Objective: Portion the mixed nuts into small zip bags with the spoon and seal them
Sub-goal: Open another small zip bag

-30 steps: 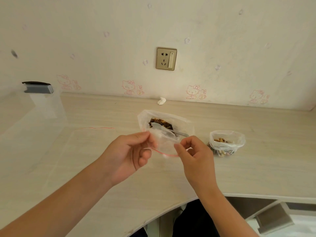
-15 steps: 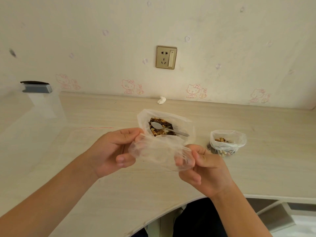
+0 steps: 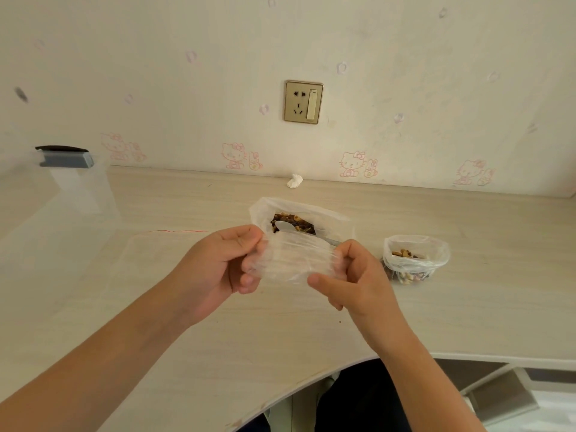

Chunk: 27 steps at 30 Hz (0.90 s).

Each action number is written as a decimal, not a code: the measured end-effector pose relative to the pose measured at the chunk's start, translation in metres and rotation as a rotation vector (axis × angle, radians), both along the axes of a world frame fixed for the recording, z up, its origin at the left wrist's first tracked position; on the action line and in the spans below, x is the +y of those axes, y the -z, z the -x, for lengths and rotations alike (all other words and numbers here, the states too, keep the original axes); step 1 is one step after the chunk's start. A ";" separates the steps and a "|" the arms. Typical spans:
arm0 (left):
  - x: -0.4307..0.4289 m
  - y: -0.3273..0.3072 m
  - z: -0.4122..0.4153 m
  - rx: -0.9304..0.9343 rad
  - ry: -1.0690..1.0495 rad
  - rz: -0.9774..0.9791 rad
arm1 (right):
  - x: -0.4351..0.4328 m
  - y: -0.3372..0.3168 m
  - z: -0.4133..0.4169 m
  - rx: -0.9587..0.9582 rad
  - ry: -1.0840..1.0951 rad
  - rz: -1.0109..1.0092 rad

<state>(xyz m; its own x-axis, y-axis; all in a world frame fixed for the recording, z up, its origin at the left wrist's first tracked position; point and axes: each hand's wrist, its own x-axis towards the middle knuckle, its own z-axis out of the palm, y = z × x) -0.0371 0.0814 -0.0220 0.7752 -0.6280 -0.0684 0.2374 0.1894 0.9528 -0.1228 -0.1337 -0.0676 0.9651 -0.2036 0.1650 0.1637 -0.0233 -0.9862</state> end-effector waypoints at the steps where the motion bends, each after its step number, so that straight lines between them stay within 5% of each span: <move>1: -0.002 0.000 0.003 -0.005 0.003 0.006 | 0.004 0.002 -0.001 -0.015 0.098 0.020; 5: -0.007 0.002 0.015 -0.038 0.030 -0.023 | 0.014 0.007 -0.005 -0.082 0.339 -0.039; 9: -0.005 0.001 0.016 -0.064 0.006 -0.114 | 0.016 0.008 -0.005 -0.058 0.488 0.117; 13: -0.002 0.013 0.026 -0.733 -0.174 -0.733 | 0.018 0.001 0.000 -0.150 0.551 0.127; 15: -0.007 0.016 0.033 -0.885 -0.280 -0.863 | 0.023 -0.002 0.003 -0.206 0.556 0.126; 18: -0.007 0.014 0.025 -0.920 -0.369 -0.836 | 0.032 -0.006 0.004 -0.244 0.535 0.102; 22: -0.002 0.016 0.017 -0.746 -0.317 -0.572 | 0.038 -0.006 0.005 -0.266 0.527 0.078; 27: -0.005 0.014 0.011 -0.549 -0.549 -0.361 | 0.041 0.002 0.006 -0.253 0.480 0.086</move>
<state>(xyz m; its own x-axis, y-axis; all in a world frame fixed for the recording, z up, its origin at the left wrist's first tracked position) -0.0480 0.0759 -0.0362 0.9448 -0.1663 0.2822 -0.3120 -0.1947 0.9299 -0.1283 -0.0931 -0.0694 0.6948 -0.5869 0.4155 0.3469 -0.2327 -0.9086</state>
